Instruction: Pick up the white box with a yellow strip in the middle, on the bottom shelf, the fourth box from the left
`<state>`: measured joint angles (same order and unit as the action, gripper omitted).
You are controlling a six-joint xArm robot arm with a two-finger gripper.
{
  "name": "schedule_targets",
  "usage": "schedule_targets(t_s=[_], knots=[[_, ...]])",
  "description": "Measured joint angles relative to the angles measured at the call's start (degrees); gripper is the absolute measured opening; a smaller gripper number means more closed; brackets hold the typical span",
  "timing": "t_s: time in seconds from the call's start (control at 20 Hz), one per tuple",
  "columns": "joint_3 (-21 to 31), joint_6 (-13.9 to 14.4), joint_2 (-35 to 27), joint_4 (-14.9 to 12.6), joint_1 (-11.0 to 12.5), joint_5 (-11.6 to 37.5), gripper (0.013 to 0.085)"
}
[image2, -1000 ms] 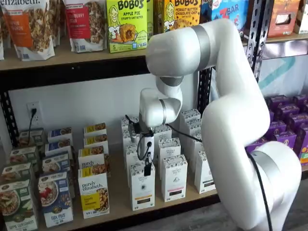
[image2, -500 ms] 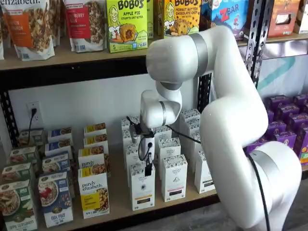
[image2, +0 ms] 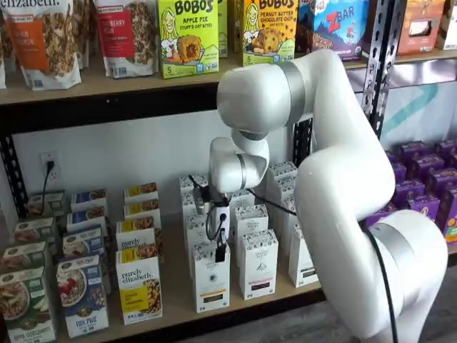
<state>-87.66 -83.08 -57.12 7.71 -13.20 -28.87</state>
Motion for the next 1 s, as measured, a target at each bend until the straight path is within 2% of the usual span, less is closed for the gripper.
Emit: schedule_targets(t_s=[0.25, 0.55, 1.0], knots=[[-3.29, 1.00, -2.50, -0.80, -0.25, -1.44, 0.0850], [-6.28, 3.35, -4.61, -3.19, -0.49, -3.90, 0.0850], [-6.76, 3.99, -5.73, -3.80, -0.64, -3.08, 0.0850]])
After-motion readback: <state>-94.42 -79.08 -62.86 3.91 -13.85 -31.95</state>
